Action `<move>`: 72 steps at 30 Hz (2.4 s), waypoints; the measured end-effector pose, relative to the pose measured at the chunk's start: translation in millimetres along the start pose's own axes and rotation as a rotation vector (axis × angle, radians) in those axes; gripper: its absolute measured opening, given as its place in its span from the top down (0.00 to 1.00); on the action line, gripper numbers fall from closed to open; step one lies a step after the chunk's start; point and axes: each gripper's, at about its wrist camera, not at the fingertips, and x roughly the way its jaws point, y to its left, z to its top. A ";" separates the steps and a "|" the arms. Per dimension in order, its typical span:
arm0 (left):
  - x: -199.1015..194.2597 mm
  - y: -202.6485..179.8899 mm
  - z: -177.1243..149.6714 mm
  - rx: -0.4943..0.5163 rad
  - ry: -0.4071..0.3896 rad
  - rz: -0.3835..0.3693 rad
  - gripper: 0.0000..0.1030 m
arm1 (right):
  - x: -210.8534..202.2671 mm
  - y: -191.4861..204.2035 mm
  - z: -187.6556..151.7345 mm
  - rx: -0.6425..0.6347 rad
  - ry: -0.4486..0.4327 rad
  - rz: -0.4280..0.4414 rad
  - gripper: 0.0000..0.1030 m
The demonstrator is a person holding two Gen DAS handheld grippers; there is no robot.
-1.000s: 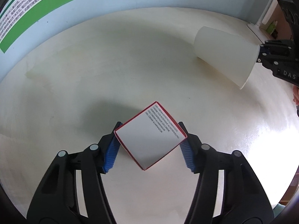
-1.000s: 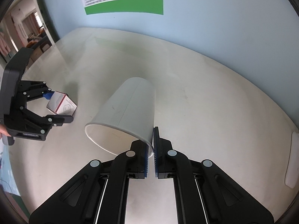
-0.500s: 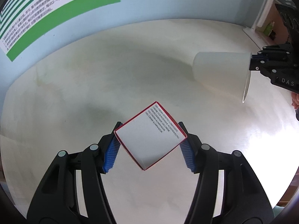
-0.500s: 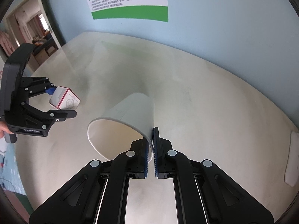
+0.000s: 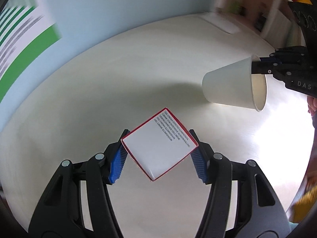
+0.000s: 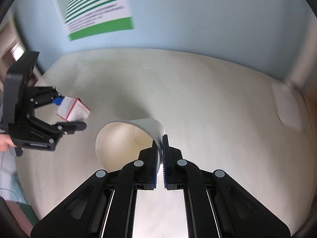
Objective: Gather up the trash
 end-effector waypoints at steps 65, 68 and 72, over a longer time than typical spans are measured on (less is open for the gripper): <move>16.0 -569.6 -314.9 1.166 0.338 -0.501 0.18 | -243.8 56.2 -642.9 1.205 0.036 -0.383 0.56; 18.5 -563.9 -311.9 1.164 0.342 -0.496 0.18 | -248.3 55.2 -645.1 1.224 0.028 -0.392 0.56; 18.3 -558.8 -305.8 1.151 0.339 -0.499 0.18 | -255.1 53.7 -645.5 1.243 0.017 -0.399 0.56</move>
